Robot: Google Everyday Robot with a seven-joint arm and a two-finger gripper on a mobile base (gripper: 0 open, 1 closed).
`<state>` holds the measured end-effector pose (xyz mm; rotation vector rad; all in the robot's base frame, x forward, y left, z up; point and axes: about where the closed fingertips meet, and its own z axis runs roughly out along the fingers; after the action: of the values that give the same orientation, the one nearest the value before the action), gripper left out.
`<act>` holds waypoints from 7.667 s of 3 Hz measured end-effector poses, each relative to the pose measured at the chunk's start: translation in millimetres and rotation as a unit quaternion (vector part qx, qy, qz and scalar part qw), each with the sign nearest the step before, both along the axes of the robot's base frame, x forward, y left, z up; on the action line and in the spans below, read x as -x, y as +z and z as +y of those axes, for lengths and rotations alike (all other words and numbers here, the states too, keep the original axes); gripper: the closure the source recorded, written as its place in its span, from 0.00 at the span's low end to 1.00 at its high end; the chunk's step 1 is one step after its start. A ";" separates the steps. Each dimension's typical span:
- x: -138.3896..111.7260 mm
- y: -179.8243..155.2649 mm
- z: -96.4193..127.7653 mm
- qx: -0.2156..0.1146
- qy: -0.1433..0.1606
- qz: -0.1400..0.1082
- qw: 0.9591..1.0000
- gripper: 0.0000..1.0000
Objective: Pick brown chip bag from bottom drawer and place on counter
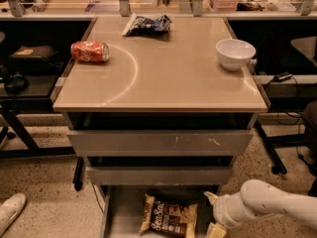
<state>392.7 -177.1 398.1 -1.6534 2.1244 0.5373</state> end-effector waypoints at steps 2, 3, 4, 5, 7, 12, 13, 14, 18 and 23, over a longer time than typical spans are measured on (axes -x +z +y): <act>-21.0 -143.4 4.2 -0.061 0.003 -0.003 0.998 0.00; -21.2 -142.0 4.1 -0.061 0.004 -0.004 0.998 0.00; -18.0 -172.3 14.5 -0.065 0.006 0.007 0.998 0.00; -25.4 -212.2 29.8 -0.087 0.001 0.001 0.996 0.00; -53.2 -238.8 65.7 -0.124 0.015 -0.051 0.991 0.00; -66.2 -258.3 85.0 -0.130 0.017 -0.076 0.989 0.64; -66.2 -258.3 85.1 -0.130 0.017 -0.076 0.988 0.90; -66.2 -258.3 85.1 -0.130 0.017 -0.076 0.988 1.00; -48.8 -148.3 62.8 -0.121 0.049 -0.140 0.982 1.00; 25.4 102.5 57.5 -0.070 0.159 -0.255 0.951 1.00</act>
Offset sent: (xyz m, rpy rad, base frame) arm 0.0242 0.0028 -0.2059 0.1804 0.0036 0.0308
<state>367.3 -119.6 500.6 -1.8230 1.4319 0.2945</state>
